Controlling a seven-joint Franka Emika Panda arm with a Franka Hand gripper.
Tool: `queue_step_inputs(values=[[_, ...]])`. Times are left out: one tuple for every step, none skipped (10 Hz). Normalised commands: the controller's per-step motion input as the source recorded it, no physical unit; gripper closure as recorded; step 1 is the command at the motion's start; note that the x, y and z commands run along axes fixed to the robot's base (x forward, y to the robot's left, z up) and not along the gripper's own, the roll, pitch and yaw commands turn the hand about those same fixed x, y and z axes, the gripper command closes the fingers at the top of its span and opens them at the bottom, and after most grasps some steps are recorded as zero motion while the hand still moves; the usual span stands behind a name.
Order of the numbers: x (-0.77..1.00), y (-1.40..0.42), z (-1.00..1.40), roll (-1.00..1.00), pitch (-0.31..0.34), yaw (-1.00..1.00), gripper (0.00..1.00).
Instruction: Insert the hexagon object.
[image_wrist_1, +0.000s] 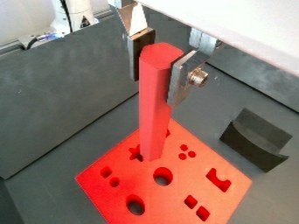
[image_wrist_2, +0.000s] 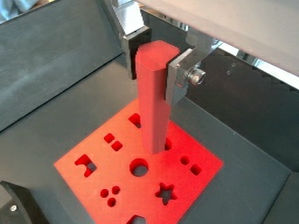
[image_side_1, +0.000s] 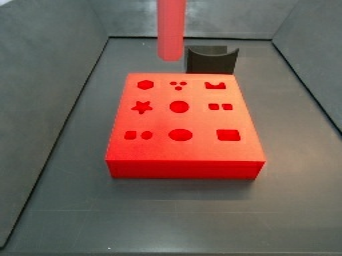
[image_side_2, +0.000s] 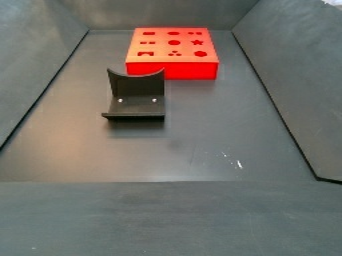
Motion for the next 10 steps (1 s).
queue_step_inputs(values=[[0.13,0.69,-0.16,-0.12,0.000,0.13,1.00],[0.00,0.83,-0.14,-0.06,-0.026,0.19,1.00],[0.00,0.89,-0.11,-0.02,-0.043,0.21,1.00],[-0.01,0.85,-0.13,-0.02,-0.053,0.27,1.00],[-0.15,0.68,-0.18,-0.03,-0.117,0.53,1.00],[-0.08,0.48,-0.25,-0.02,-0.186,0.69,1.00],[0.00,0.36,-0.33,-0.02,-0.263,0.73,1.00],[0.00,0.26,-0.34,-0.08,-0.371,0.72,1.00],[0.00,0.05,-0.33,-0.10,-0.419,0.56,1.00],[0.00,0.09,-0.27,-0.02,-0.307,0.40,1.00]])
